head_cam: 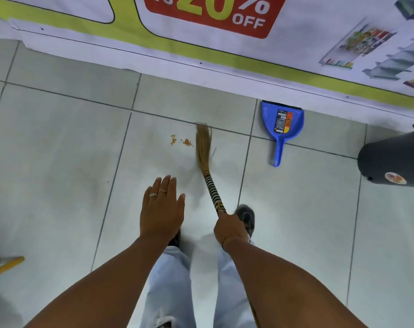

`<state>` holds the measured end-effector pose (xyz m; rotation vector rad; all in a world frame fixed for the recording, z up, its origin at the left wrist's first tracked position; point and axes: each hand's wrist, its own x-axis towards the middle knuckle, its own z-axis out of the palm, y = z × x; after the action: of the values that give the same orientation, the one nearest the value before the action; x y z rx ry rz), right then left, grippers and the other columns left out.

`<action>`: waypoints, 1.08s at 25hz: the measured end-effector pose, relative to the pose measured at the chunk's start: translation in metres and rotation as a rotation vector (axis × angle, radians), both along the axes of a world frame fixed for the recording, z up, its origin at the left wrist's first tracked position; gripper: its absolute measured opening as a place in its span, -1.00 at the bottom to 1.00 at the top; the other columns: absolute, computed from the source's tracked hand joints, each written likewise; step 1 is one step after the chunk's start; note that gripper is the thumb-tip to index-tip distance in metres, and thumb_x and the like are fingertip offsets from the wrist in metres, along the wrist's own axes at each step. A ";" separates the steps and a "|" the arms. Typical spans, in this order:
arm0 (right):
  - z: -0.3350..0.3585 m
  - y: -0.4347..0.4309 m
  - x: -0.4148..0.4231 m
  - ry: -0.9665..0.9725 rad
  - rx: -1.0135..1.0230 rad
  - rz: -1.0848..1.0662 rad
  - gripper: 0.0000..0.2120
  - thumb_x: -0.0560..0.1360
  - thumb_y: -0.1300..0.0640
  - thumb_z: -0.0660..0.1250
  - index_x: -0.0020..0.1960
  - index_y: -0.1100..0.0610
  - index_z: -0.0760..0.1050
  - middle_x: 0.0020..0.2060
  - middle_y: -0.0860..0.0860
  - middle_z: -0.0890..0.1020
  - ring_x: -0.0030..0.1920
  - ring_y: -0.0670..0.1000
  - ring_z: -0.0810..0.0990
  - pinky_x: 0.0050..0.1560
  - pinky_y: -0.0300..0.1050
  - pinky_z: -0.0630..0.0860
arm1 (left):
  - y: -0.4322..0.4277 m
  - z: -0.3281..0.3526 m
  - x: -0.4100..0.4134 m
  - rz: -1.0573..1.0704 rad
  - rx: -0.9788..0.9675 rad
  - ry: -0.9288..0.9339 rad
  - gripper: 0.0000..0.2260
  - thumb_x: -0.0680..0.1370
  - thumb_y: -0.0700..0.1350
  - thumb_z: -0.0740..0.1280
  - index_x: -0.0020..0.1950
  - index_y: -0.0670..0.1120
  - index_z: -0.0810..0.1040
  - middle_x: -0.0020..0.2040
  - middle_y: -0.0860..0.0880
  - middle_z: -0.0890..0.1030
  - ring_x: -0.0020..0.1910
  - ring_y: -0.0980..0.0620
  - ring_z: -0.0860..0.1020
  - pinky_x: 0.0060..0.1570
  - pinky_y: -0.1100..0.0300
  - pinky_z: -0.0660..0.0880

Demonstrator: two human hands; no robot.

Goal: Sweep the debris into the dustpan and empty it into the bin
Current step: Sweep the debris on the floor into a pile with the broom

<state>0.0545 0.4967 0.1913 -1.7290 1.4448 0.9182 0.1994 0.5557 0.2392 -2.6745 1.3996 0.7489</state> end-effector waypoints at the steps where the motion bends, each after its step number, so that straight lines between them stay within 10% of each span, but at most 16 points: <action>1: -0.003 0.010 0.013 -0.005 -0.006 -0.007 -0.64 0.61 0.20 0.03 0.37 0.16 0.35 0.19 0.18 0.56 0.20 0.19 0.56 0.13 -0.02 0.51 | 0.009 -0.004 0.010 -0.002 -0.015 0.002 -0.60 0.54 -0.05 0.19 0.27 -0.28 0.48 0.23 -0.27 0.57 0.26 -0.26 0.50 0.21 -0.15 0.45; 12: -0.018 0.052 0.091 -0.050 -0.038 -0.023 -0.63 0.60 0.16 0.03 0.38 0.09 0.34 0.14 0.15 0.57 0.15 0.19 0.57 0.09 0.05 0.52 | 0.049 -0.019 0.069 0.052 -0.026 0.073 -0.54 0.61 -0.01 0.11 0.46 -0.19 0.21 0.47 -0.17 0.31 0.48 -0.14 0.21 0.46 -0.03 0.15; 27: -0.017 -0.021 0.098 0.004 -0.196 0.280 -0.61 0.64 0.12 -0.03 0.41 0.11 0.33 0.19 0.14 0.54 0.15 0.19 0.55 0.04 0.03 0.51 | 0.048 -0.024 0.071 0.060 -0.122 -0.001 -0.59 0.54 -0.11 0.29 0.33 -0.28 0.41 0.28 -0.27 0.52 0.31 -0.26 0.45 0.28 -0.16 0.39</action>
<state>0.1524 0.4753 0.1746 -2.1155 1.3536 0.9487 0.2708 0.6033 0.2149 -2.8196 1.4154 0.6872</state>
